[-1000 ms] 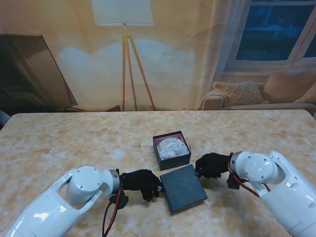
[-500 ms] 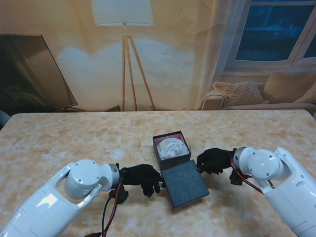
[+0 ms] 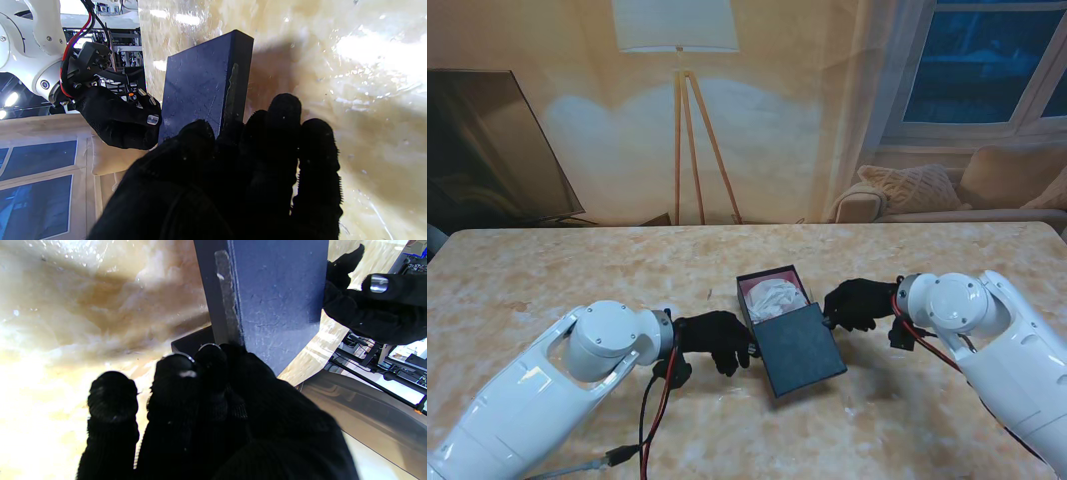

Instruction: Pack mini donuts into a plastic bag, tie the opening and put the bag into the gift box

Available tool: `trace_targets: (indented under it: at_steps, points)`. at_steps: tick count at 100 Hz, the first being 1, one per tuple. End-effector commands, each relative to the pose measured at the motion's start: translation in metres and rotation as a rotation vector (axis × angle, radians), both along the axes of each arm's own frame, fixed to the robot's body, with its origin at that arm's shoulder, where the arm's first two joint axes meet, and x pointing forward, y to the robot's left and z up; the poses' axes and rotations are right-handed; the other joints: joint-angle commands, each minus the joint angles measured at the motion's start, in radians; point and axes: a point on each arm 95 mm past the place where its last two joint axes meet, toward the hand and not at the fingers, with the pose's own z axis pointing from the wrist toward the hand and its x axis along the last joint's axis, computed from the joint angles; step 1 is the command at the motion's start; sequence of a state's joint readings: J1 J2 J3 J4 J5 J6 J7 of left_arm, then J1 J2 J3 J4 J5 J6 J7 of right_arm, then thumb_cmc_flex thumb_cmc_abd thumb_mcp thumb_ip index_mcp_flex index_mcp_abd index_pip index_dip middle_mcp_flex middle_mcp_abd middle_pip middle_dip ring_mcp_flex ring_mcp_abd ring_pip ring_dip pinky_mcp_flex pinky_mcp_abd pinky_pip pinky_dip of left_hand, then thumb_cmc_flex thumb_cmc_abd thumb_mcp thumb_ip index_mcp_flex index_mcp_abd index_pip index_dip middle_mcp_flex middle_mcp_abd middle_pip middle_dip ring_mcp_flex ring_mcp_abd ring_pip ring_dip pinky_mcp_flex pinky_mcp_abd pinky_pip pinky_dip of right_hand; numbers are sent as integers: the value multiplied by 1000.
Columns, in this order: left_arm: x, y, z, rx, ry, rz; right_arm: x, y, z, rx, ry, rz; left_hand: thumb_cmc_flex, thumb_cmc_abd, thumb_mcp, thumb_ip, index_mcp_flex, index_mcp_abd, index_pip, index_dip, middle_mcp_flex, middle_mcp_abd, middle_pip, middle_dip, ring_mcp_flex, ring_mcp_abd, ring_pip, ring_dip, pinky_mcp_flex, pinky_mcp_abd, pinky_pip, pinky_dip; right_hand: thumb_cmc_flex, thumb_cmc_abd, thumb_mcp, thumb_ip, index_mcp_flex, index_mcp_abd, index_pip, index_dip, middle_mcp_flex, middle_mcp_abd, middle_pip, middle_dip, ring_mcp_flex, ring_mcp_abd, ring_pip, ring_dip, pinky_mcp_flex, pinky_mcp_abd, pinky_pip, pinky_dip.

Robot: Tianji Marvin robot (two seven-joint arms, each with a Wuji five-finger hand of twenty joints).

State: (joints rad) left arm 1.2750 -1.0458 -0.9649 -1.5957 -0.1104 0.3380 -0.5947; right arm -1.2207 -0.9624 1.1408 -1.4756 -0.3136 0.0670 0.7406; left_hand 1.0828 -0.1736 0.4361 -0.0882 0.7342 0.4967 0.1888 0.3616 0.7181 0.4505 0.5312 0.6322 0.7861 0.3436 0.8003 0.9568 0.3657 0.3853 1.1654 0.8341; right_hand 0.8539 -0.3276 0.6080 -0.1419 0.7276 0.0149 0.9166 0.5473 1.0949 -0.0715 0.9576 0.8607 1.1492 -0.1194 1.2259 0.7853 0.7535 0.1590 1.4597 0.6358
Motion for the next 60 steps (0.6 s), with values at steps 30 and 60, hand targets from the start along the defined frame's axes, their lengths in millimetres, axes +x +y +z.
trace_targets:
  at_steps: [30, 60]
  points:
    - [19, -10, 24, -5, -34, 12, 20, 21, 8, 3, 33, 27, -10, 23, 11, 21, -31, -115, -68, -29, -8, -51, 6, -12, 26, -10, -9, -11, 6, 14, -10, -20, 25, -17, -12, -20, 46, -182, -1, 16, 33, -33, 48, -1, 28, -67, 3, -12, 12, -11, 47, -12]
    - [33, -8, 33, 20, -53, 50, 38, 30, 16, -1, 35, 26, -18, 25, 15, 23, -33, -117, -69, -34, -14, -53, 1, -13, 19, -10, -13, -11, 2, 10, -13, -23, 23, -13, -15, -20, 46, -186, 2, 20, 32, -37, 48, -3, 26, -67, -1, -14, 12, -11, 47, -14]
